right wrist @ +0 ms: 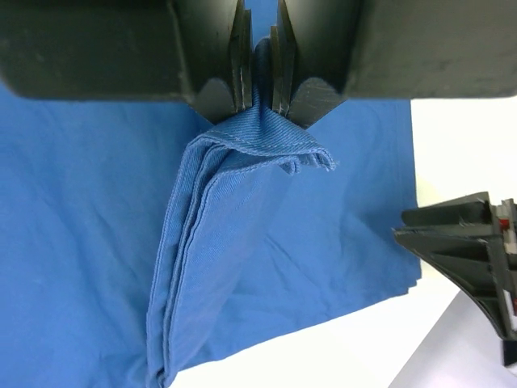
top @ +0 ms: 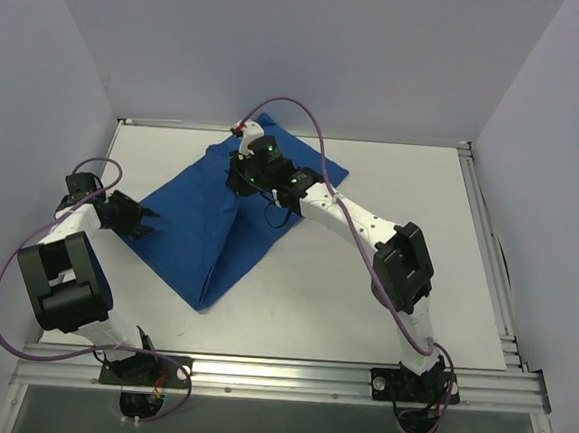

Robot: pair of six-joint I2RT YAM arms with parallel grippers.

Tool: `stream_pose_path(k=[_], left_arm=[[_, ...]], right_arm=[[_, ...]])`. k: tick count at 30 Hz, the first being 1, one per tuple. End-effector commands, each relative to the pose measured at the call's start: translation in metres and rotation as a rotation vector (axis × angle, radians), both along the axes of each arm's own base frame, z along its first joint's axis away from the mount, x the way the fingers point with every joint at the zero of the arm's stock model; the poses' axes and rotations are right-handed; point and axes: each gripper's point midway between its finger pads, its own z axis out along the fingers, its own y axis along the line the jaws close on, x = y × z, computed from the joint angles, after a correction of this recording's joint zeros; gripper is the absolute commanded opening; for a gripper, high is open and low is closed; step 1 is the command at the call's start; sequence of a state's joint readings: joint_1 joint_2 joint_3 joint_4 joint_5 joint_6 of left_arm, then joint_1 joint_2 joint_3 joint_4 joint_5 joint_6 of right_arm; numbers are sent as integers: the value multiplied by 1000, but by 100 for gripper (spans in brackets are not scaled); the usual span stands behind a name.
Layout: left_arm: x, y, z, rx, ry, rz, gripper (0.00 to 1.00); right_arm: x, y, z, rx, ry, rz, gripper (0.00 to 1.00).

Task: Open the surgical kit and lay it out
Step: Open the surgical kit at the center of the board.

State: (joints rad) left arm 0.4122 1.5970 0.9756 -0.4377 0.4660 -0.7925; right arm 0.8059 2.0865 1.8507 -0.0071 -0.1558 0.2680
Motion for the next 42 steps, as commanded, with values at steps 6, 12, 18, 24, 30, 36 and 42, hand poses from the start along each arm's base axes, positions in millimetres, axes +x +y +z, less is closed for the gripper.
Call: stream_pose_path(k=[6,12,18,24,30,36,42], left_arm=[[16,7,37,43,-136,-26,68],[7,35,39,198,-72,10,80],[1,60,34,311,31,51,81],[-1,73,23,357,87,89,74],[11,82,13,345,99,137,65],[27,94,7,342,106,174,60],[38,98,-14,295,125,174,53]], right_arm=[[-15,-10,31,20,-51,-43,0],[-20,-1,26,44,-44,-14,0],[-27,3,22,39,-58,53,0],[-31,-6,19,75,-63,84,0],[-20,-20,16,119,-25,97,0],[-18,-23,18,121,-30,92,0],[-18,-21,17,133,-21,87,0]])
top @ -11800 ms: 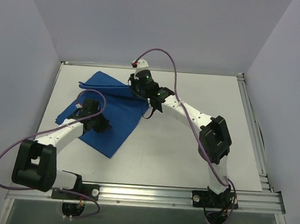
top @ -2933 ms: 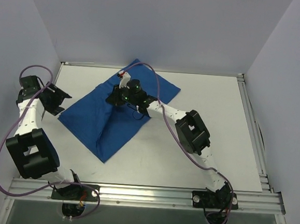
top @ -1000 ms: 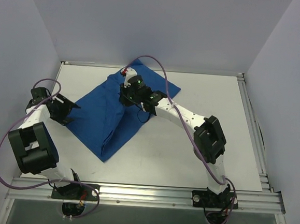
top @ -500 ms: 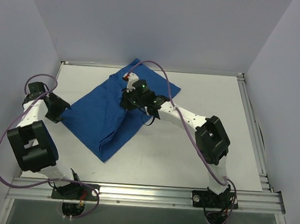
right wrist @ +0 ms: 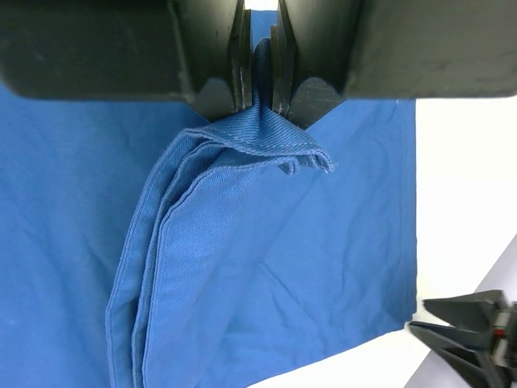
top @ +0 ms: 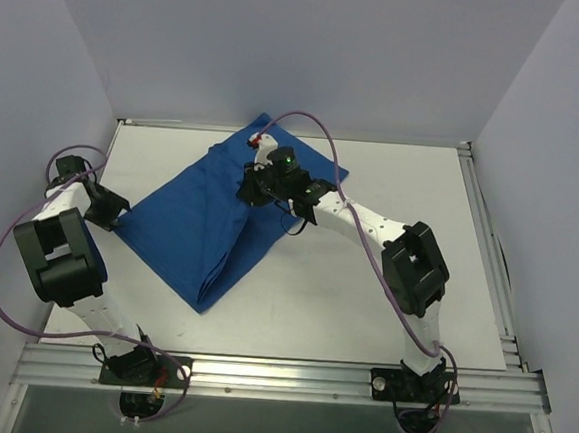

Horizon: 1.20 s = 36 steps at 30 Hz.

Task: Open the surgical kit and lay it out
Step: Open the surgical kit at the center of the board.

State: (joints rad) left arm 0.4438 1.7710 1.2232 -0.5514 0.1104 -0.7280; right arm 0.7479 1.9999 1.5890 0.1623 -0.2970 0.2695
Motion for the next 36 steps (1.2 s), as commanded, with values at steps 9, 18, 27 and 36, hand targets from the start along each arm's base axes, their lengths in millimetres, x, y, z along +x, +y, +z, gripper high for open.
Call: stream_pose_path(k=[9,18,27,36], left_arm=[[14,21,-5,16,-24,45,50],[12,24,-18,12,0,58,50],[9,26,-27,17,29,62,49],[10,25,-32,12,27,55,40]], right_arm=[[-6,15,47,108,-60,30,0],[-6,18,49,113,-63,38,0],[-7,21,47,123,-57,43,0],[-9,27,45,120,-52,57,0]])
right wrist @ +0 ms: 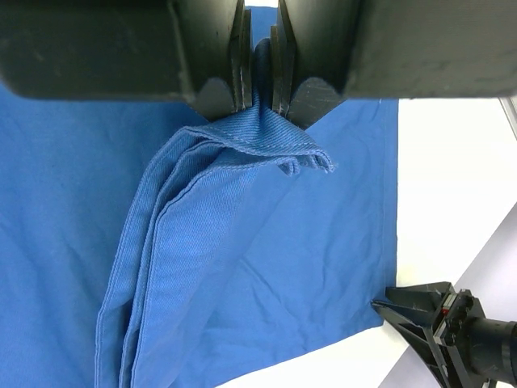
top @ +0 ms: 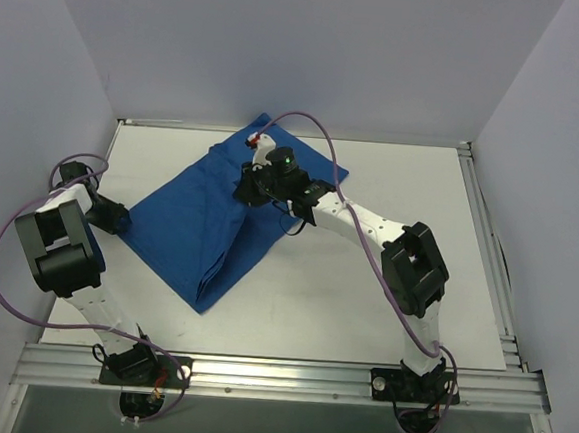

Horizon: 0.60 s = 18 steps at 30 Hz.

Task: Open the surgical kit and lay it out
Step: Open the surgical kit at the center of the board.

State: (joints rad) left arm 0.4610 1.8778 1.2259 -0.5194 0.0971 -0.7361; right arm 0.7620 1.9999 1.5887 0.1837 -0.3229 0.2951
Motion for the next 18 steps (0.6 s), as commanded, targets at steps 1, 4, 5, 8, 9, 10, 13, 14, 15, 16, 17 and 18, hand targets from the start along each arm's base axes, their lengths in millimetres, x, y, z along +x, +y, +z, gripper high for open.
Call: stream_pose_path(k=[1,4,5,8,9,10,13,14,15,16,17,18], left_arm=[[14,16,6,34,-49,24,38],[14,15,8,32,-55,20,29],[16,13,11,30,-66,15,27],[20,9,19,35,-86,1,17],[20,6,21,38,-85,-10,14],[22,6,25,42,-93,-15,10],[26,1,37,53,-117,-39,2],[29,-1,44,58,-131,-49,2],[29,-3,47,62,-129,-60,2],[31,-8,52,70,-138,-78,2],[32,-9,58,82,-148,-86,2],[34,-11,63,93,-154,-99,2]], right_arm=[[-2,18,40,84,-67,32,0],[-3,19,38,73,-69,33,0],[-4,21,36,68,-68,36,0],[-3,24,31,52,-56,38,0],[-2,25,30,45,-53,37,0],[-3,26,25,36,-43,40,0],[0,32,25,40,-47,43,0],[4,36,33,54,-59,46,0],[5,39,34,56,-60,49,0],[6,42,26,45,-48,55,0],[8,46,26,48,-49,61,0],[12,53,39,70,-69,65,0]])
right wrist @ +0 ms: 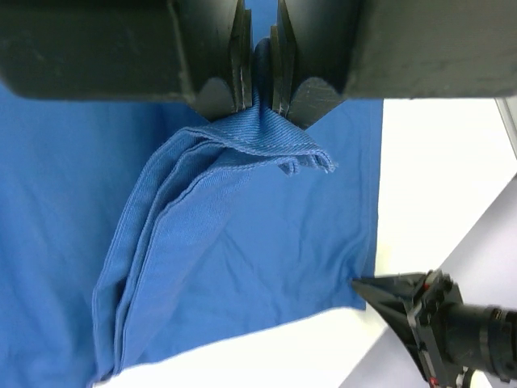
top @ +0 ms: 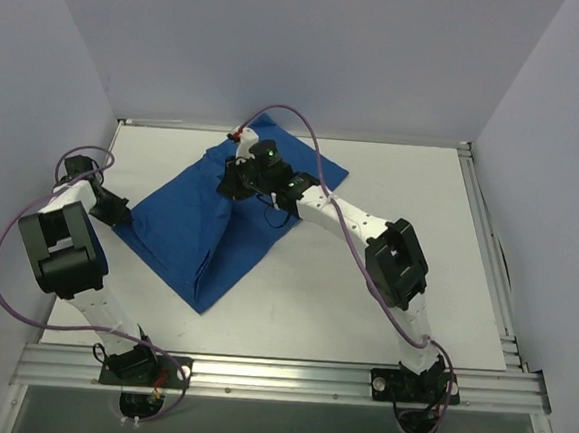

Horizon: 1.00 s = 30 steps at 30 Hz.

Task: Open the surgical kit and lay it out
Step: Open the surgical kit at the center of the board.

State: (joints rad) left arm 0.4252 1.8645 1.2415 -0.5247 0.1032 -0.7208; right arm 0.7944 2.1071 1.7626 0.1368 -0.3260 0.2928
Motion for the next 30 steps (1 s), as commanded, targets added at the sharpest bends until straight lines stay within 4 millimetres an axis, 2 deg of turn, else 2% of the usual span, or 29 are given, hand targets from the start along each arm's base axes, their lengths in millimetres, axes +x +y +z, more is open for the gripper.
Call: stream_pose_path(k=[1,7,11,15,16,18,20,23,24,25,27,30], left_arm=[[27,-5,57,88,-141,-65,2],[44,-34,80,125,-173,-172,2],[55,-66,98,129,-210,-263,2],[60,-74,116,134,-244,-287,2],[61,-76,122,132,-256,-290,2],[63,-83,129,124,-277,-304,2],[63,-87,135,130,-288,-312,2],[60,-90,140,138,-291,-312,2],[59,-89,140,143,-289,-309,2],[58,-89,142,146,-291,-307,2],[55,-87,147,162,-298,-309,2],[51,-83,145,182,-281,-306,2]], right_arm=[[7,25,19,45,-33,41,0],[23,54,14,104,-29,72,0],[25,68,11,159,-40,105,0],[25,83,14,227,-74,151,0],[27,86,7,234,-75,158,0],[24,95,13,279,-94,185,0],[24,102,3,302,-87,202,0],[28,112,6,368,-90,212,0],[28,116,17,410,-103,219,0],[27,121,8,419,-90,227,0],[24,128,13,454,-98,252,0],[14,140,15,505,-92,289,0]])
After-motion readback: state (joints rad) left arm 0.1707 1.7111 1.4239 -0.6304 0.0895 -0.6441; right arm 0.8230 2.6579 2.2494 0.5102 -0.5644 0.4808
